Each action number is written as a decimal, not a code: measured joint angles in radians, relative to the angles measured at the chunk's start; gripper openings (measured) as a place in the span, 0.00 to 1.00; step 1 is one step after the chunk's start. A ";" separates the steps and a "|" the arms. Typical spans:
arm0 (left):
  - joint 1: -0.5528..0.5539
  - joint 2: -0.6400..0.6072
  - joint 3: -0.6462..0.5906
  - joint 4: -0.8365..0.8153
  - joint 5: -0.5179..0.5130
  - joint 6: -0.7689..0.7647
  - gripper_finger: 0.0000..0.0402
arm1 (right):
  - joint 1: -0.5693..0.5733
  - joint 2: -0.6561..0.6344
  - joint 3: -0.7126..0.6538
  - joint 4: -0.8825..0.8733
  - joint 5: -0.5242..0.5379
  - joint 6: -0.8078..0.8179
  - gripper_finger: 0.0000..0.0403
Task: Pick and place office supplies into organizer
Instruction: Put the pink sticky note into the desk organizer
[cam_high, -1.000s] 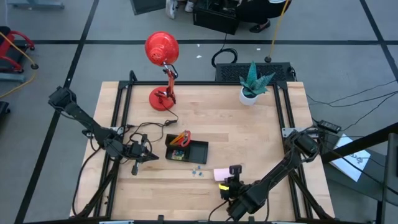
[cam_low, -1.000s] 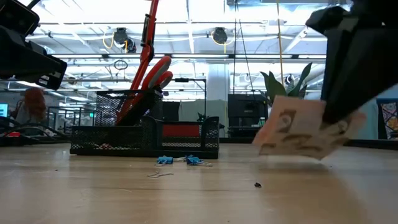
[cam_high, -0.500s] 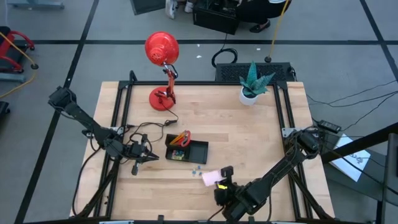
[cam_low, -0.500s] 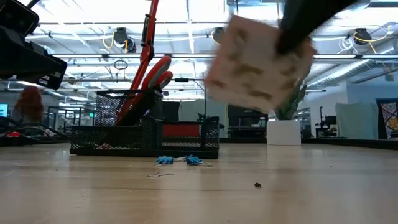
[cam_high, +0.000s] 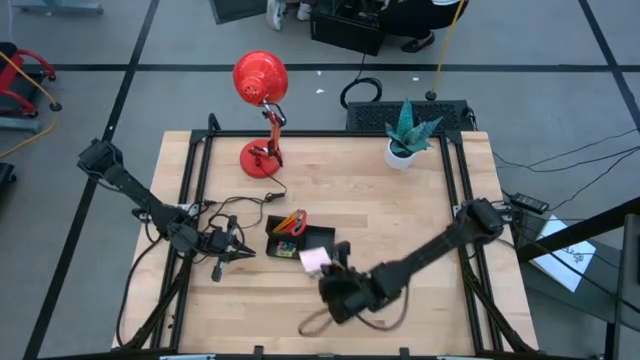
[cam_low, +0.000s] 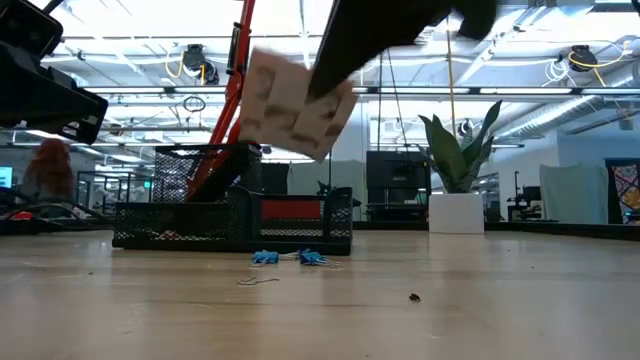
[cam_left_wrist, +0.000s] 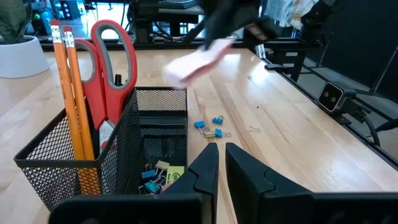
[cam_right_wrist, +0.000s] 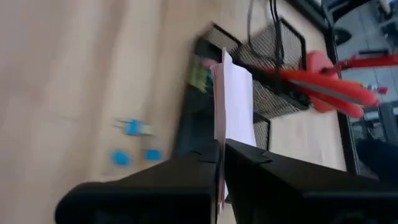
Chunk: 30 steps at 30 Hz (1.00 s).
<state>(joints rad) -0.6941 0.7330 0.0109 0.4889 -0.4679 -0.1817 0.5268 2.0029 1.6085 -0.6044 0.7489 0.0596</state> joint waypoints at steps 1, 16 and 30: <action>0.000 0.000 0.000 0.000 0.000 0.001 0.09 | -0.018 0.000 0.000 -0.007 -0.014 -0.010 0.01; 0.000 0.000 0.000 -0.022 0.000 0.003 0.09 | -0.139 0.000 0.000 -0.048 -0.175 -0.063 0.01; 0.000 0.000 0.000 -0.021 -0.001 0.002 0.09 | -0.207 0.055 0.001 -0.034 -0.250 -0.023 0.01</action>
<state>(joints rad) -0.6943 0.7330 0.0109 0.4675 -0.4685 -0.1795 0.3197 2.0577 1.6091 -0.6382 0.4990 0.0366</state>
